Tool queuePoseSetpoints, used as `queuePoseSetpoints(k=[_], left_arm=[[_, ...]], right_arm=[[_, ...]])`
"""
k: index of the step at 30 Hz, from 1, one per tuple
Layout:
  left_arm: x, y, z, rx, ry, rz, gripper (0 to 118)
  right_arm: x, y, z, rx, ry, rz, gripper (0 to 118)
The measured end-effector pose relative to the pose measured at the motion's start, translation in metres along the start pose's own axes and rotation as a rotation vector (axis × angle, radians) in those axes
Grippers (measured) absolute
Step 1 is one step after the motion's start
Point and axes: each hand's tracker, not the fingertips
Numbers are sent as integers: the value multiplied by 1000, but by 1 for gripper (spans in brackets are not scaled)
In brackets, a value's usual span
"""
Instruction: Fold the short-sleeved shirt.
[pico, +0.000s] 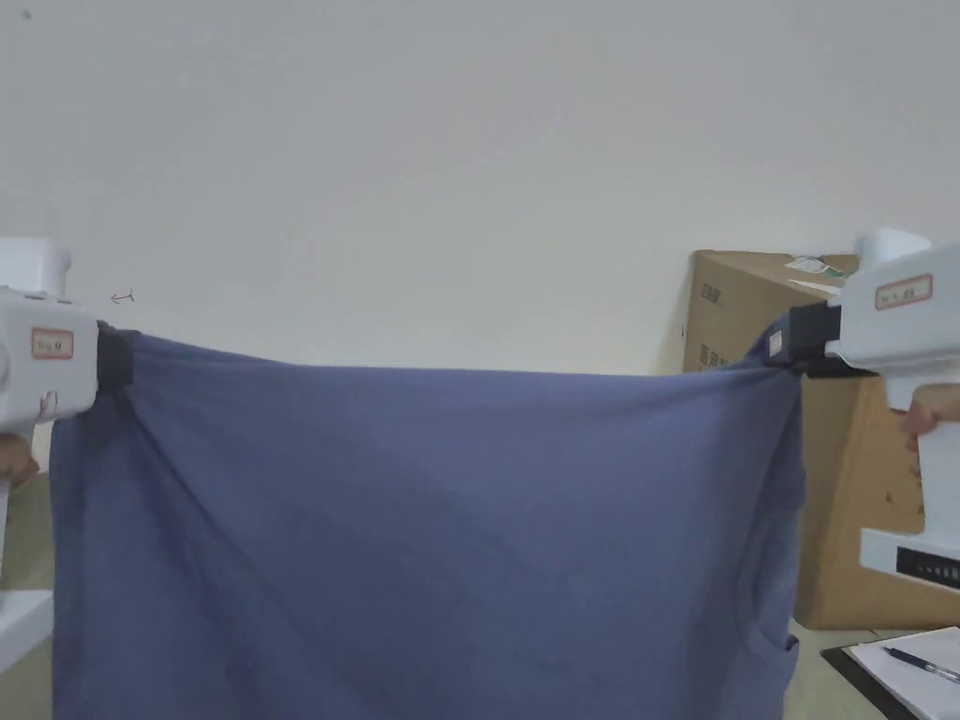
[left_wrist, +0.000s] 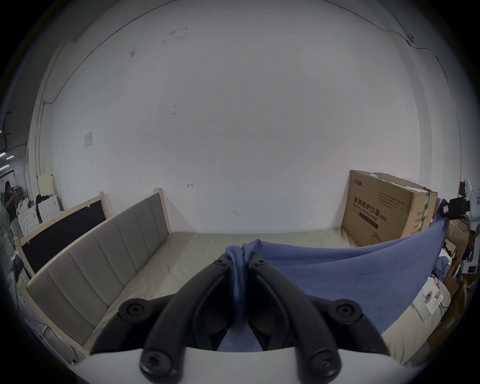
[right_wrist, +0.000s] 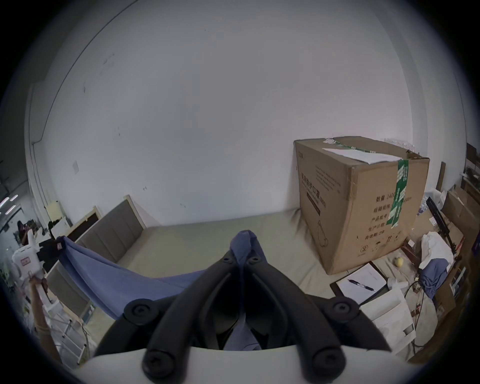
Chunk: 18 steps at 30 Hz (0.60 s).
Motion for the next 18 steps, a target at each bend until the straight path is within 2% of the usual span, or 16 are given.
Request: queuePoseSetpoints(k=[4, 9, 12, 15, 18], left_arm=[[-2, 44, -34, 6, 11, 19, 7], [8, 101, -93, -32, 34, -16, 7], [7, 135, -124, -16, 19, 21, 7], [11, 166, -149, 8, 67, -5, 7], [11, 194, -167, 35, 59, 9, 7]], right_arm=[[-12, 46, -18, 29, 2, -18, 2], [-23, 122, -52, 55, -41, -20, 2], [-28, 164, -69, 76, -65, -9, 2], [-28, 192, -81, 98, -51, -40, 2], [-34, 215, -89, 133, -73, -15, 2]])
